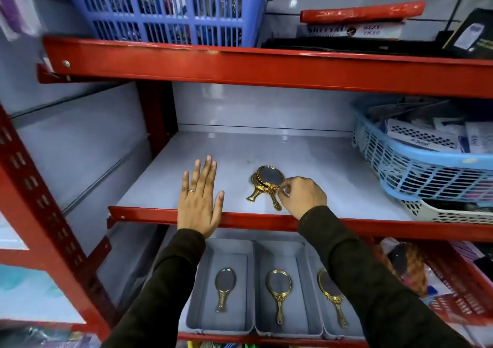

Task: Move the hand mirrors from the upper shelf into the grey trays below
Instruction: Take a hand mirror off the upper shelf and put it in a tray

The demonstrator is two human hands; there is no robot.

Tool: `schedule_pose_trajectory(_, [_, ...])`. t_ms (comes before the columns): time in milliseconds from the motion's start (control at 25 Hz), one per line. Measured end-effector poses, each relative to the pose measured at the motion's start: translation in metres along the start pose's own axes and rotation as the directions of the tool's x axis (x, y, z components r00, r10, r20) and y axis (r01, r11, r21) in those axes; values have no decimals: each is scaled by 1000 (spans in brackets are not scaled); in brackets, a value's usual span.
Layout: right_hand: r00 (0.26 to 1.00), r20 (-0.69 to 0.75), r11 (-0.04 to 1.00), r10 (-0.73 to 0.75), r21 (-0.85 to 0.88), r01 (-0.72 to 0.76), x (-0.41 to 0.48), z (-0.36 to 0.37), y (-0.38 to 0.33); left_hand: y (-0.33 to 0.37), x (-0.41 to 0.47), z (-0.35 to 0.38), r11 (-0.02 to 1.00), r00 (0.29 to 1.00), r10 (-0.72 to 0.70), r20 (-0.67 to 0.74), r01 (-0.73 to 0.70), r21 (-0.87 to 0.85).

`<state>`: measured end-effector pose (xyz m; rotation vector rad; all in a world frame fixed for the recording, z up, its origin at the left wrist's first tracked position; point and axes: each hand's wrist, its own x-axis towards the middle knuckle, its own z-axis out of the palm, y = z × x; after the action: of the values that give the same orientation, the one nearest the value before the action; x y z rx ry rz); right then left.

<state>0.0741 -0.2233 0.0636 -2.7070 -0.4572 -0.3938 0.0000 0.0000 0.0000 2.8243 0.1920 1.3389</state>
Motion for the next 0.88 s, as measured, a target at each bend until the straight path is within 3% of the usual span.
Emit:
schedule_pose_trajectory(80, [990,73,991,120,56,-124,12,6,2,-5,3,6,999,1000,-7,-22,7,36])
schedule_pose_trajectory(320, [931,255,945,260,129,-299,37,22,9,-9,0,19,998,995,9,-99,-3,61])
schedule_pose_trajectory(440, [860,392,811,326,352,-467,43,22,13,-8,0,18,999,995,-6,-103,11,52])
schedule_pose_trajectory(560, [801,550,544,238,607,-579,40,14,20,-7,-1,15,998,996,-4,-89,10,67])
schedule_pose_trajectory(640, [802,569,434,180,686,-584,34,4,24,-7,0,15,998,995,-8,-95,14,63])
schedule_pose_trajectory(880, [824,566,327,29,773,-543,-8,-35,38,-6,0,16,999,996,-9,-87,13,48])
